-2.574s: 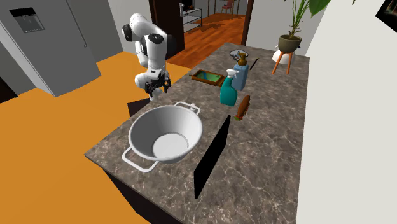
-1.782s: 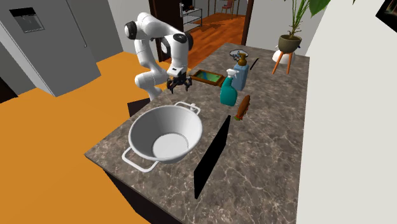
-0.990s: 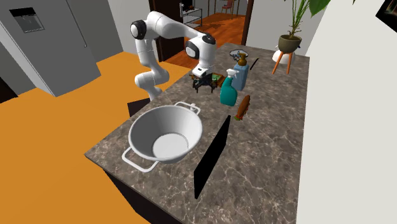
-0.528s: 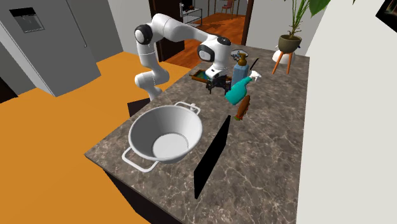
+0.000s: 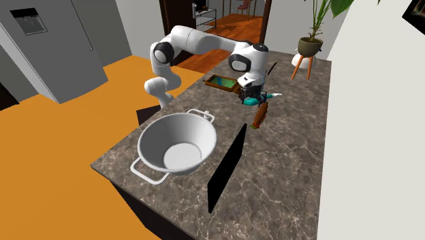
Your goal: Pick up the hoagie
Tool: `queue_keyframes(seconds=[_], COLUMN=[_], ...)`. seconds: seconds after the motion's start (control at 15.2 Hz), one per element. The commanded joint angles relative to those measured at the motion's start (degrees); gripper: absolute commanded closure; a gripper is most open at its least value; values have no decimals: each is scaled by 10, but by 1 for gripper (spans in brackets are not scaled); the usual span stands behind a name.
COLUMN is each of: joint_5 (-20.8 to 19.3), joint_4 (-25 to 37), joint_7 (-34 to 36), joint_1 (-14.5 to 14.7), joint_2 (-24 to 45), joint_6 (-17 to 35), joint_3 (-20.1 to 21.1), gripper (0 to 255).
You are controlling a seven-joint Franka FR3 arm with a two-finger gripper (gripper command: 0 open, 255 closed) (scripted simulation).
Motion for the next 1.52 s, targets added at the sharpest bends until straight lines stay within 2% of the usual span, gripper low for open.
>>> queue_keyframes(seconds=[0.0,0.2,0.26,0.73,0.86,0.92,1.45], joint_5=[-33,-70,-72,-73,-73,-72,-73], joint_4=[65,180,189,128,128,125,126], joint_7=[49,105,108,107,107,106,106], joint_1=[27,74,78,69,69,67,68], joint_2=[57,139,144,143,143,142,143], joint_6=[-9,-40,-42,17,17,18,18], joint_3=[-8,-28,-31,-33,-33,-33,-33], gripper=[0,0,0,0,0,255,255])
